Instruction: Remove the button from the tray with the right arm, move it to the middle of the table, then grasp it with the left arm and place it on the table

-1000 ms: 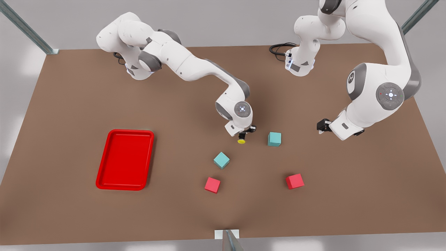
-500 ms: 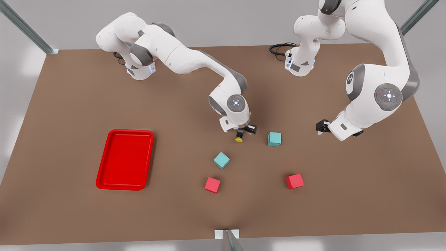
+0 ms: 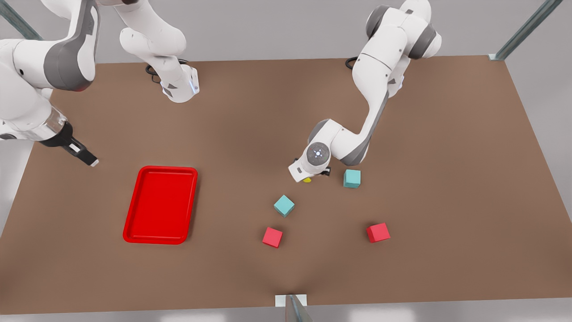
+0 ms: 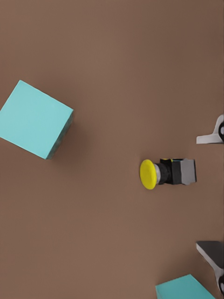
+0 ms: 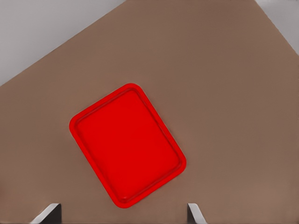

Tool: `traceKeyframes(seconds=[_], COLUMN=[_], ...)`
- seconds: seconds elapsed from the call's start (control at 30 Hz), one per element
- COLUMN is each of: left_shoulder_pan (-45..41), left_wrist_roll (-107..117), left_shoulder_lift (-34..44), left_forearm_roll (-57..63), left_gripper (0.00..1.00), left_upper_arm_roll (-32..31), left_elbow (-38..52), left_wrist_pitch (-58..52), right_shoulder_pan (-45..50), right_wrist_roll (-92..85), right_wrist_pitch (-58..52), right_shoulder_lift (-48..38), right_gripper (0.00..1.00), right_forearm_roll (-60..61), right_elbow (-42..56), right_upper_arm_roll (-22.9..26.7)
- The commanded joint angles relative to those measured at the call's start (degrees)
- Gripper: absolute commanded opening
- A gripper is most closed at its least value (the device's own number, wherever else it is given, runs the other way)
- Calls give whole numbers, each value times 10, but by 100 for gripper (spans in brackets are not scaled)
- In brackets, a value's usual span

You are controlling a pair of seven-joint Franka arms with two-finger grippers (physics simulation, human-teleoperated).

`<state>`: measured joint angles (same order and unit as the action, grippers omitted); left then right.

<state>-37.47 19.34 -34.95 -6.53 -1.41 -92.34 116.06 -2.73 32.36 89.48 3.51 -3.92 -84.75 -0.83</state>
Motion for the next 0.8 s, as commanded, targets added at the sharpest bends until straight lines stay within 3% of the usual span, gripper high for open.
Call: traceKeyframes(seconds=[0.0, 0.13, 0.3, 0.77], left_shoulder_pan=[-1, -1, 2, 9], left_wrist_roll=[213, 188, 149, 61], left_shoulder_lift=[15, 34, 13, -20], left_forearm_roll=[17, 22, 21, 23], left_gripper=[100, 100, 100, 100], left_upper_arm_roll=[-7, -35, -50, -47], left_elbow=[-51, -115, -116, -120], left_wrist_pitch=[140, 173, 250, 237], right_shoulder_pan=[130, 119, 113, 111], right_wrist_roll=[-339, -341, -344, -344], right_wrist_pitch=[-32, -32, -31, -31], right_shoulder_lift=[11, 16, 19, 20], right_gripper=[100, 100, 100, 100], right_forearm_roll=[-14, -13, -12, -11], right_elbow=[2, 15, 16, 17], right_upper_arm_roll=[-1, 0, 0, 0])
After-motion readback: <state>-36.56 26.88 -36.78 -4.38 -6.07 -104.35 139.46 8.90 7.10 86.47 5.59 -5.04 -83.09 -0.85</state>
